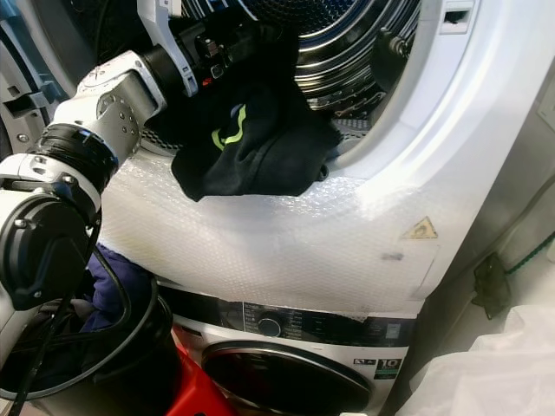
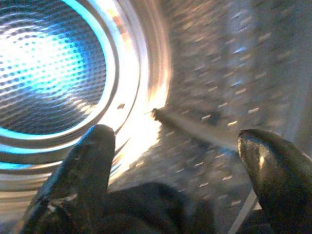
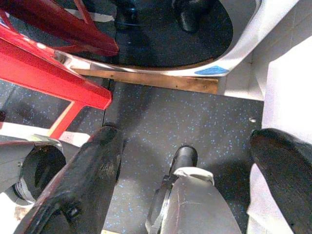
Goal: Clothes washing
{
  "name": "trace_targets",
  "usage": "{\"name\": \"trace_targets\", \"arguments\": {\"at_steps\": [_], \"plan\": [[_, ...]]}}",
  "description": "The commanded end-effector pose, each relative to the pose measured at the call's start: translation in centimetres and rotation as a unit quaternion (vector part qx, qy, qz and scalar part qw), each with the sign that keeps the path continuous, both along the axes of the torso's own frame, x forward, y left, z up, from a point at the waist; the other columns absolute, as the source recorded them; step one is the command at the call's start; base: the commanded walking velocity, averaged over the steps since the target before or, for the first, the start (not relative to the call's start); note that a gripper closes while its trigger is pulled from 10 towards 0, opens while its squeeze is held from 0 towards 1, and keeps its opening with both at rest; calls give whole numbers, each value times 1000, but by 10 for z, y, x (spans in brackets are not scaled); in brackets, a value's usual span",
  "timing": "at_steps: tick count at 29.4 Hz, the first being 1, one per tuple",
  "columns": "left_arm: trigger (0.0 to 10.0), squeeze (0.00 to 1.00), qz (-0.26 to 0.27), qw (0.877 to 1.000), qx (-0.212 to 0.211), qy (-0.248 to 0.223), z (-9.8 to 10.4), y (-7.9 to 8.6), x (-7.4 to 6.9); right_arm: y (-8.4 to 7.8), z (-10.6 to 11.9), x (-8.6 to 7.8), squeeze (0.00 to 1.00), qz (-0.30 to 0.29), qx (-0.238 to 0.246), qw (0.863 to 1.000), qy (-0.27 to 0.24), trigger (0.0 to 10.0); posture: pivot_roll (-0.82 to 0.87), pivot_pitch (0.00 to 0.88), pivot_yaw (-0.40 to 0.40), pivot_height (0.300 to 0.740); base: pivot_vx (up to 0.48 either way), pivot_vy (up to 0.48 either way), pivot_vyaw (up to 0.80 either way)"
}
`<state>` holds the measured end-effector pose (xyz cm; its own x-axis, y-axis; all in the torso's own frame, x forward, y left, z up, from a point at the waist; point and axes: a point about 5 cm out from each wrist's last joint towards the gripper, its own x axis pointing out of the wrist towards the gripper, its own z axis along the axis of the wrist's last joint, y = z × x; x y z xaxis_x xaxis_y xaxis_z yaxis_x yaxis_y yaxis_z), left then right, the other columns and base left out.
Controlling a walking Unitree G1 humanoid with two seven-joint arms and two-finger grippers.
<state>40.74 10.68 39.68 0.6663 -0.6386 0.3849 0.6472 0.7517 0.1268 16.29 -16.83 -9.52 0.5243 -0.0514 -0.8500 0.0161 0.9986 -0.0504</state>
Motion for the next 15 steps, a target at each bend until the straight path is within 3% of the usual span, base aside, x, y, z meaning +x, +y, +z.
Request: {"name": "trace_targets", "arguments": {"at_steps": [1,2,4,15], "plan": [[10000,1000,25,1000,11,-7,7,8,0,5,-2,-3,0,0,7,1000,6,10000,60,0,141,740,0,0,0],[10000,1000,-24,998,64,2,-3,4,-2,6,-1,-2,0,1,8,1000,5,10000,60,0,142,740,0,0,0],[10000,1000,-71,994,86,-10,-5,1,-6,6,-1,-2,0,0,8,1000,4,10000,61,0,142,740,0,0,0],[10000,1000,-59,990,106,-70,26,14,-16,7,-2,-3,0,1,11,1000,6,10000,65,0,143,740,0,0,0]]}}
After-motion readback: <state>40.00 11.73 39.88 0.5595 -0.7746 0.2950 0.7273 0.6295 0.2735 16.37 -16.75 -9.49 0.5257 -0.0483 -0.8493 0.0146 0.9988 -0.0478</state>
